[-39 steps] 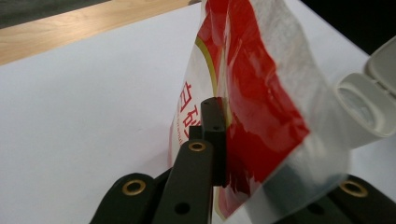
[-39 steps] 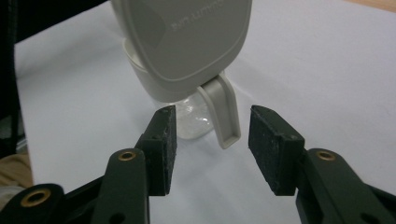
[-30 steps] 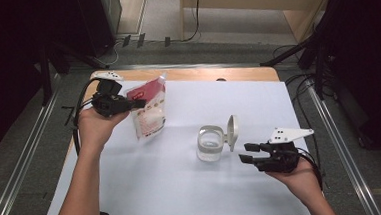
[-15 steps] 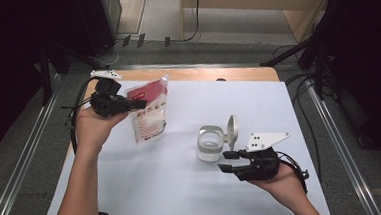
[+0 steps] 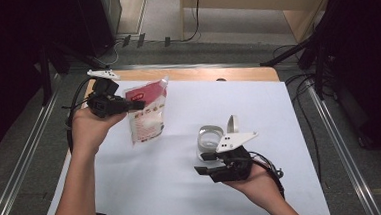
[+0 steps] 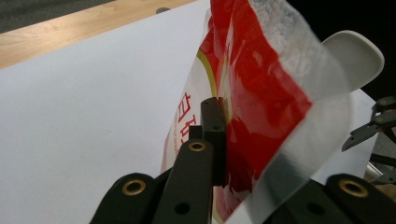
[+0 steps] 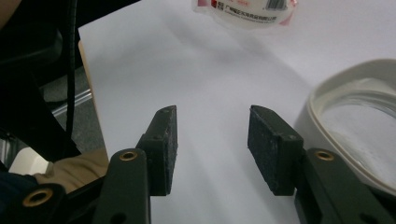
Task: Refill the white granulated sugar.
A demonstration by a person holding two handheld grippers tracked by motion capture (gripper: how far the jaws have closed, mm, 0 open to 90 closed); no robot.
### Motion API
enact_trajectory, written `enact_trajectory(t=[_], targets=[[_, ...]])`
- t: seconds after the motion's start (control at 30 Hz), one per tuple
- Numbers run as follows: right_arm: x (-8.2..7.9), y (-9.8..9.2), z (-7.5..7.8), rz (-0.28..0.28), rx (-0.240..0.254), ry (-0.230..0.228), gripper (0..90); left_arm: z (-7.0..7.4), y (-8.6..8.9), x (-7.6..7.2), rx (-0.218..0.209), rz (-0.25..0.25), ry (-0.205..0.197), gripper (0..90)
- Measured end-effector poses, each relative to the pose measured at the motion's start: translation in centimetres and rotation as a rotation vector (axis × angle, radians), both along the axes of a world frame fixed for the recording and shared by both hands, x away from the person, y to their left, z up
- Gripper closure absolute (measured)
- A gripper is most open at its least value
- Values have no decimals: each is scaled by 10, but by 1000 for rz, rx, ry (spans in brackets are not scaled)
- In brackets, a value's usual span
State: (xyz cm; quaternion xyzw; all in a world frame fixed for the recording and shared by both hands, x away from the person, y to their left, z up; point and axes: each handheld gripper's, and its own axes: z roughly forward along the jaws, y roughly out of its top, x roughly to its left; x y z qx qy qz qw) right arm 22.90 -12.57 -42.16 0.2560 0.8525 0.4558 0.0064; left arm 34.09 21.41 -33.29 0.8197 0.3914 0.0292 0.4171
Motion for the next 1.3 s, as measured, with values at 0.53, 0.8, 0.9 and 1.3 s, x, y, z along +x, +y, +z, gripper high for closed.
enact_trajectory(t=[0.53,0.8,0.9,1.3], targets=[[14,52,-28,-39,60,2,538,4,5,-7,-17,-55,-21,900],[20,79,-45,-54,54,-21,536,6,8,-12,-30,-64,3,900],[25,87,-49,-82,78,8,528,8,9,-13,-30,-76,2,900],[43,114,-64,-138,34,29,480,17,0,-20,-33,-112,33,900]])
